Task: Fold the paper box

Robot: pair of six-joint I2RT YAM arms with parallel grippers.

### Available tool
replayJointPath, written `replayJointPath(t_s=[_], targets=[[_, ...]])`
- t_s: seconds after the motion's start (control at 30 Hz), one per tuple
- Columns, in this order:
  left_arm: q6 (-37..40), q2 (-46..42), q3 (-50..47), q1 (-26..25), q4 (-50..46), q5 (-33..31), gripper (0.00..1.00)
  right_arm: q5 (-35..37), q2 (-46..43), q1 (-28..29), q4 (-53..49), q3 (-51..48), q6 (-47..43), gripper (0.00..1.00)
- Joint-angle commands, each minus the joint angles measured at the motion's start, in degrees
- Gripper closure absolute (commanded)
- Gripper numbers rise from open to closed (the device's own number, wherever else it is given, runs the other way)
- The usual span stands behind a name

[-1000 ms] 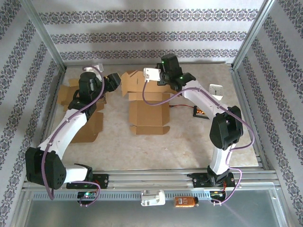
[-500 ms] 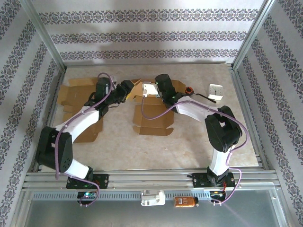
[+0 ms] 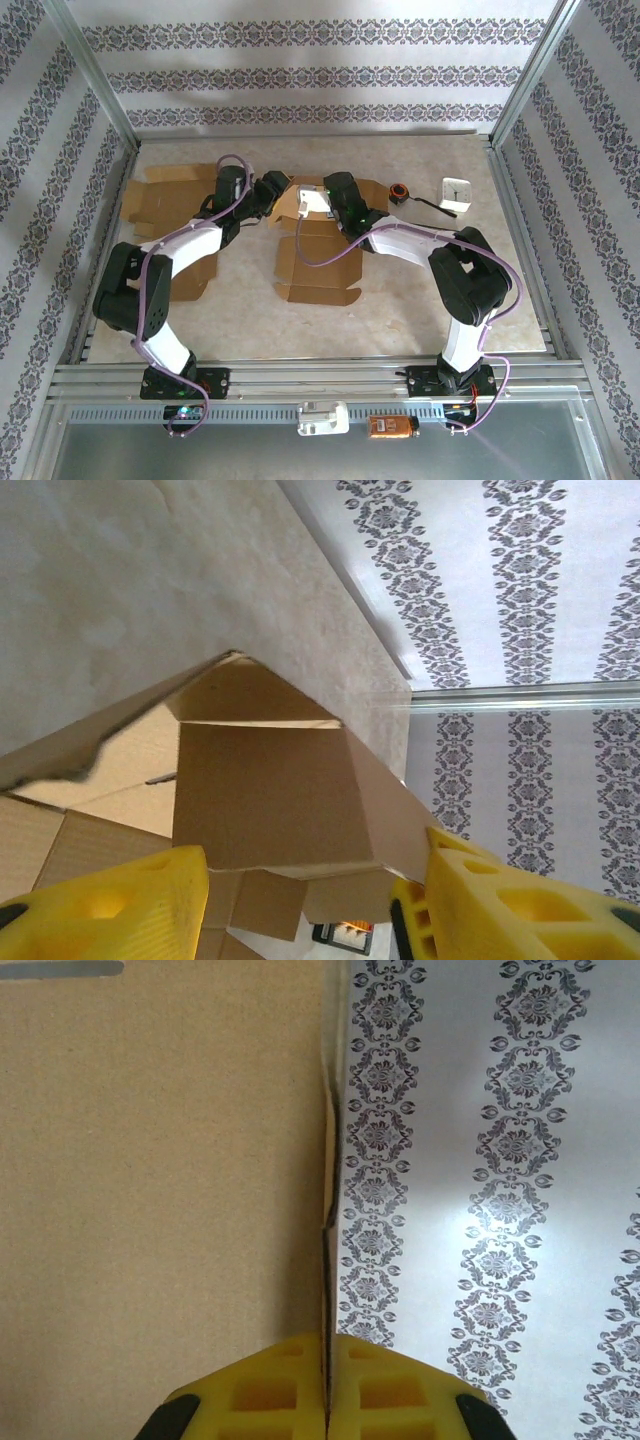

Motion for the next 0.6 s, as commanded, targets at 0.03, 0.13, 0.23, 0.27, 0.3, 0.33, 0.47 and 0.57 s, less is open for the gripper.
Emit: replayJointPath(t_s=[0.03,0.13,0.23,0.27,0.3,0.33,0.47,0.57], targets=[[-2.63,2.98,0.0,-0.16,9.07,-0.51,0.44,1.92,-1.08,1.4,1.03,-1.09,2.84,0.96],[-5.09,4.64,-1.25,-0.19,14.53,-0.65,0.51,2.62,-1.46,1.82,1.04,-2.03,4.05,0.95],[-7.14,6.28,-1.64,-0.27,18.8,0.18,0.54,2.74,-2.31,1.99,0.66,-2.88,5.59,0.95],[-7.55,6.74,-1.84,-0.23,19.98,0.29,0.54,2.65,-2.63,2.07,0.44,-3.07,6.19,0.95],[-7.91,7.04,-1.97,-0.29,20.66,0.32,0.54,2.45,-2.84,2.22,0.33,-3.17,6.55,0.94],[-8.08,7.28,-1.89,-0.36,21.07,0.35,0.54,2.29,-3.03,2.48,-0.08,-3.26,6.96,0.93],[-8.08,8.07,-1.29,-0.73,21.32,1.9,0.56,2.14,-3.27,3.4,-1.65,-2.92,9.79,0.92],[-5.93,7.76,-0.51,-1.68,20.06,4.02,0.57,2.2,-3.13,3.43,-2.05,-2.65,12.4,0.92]])
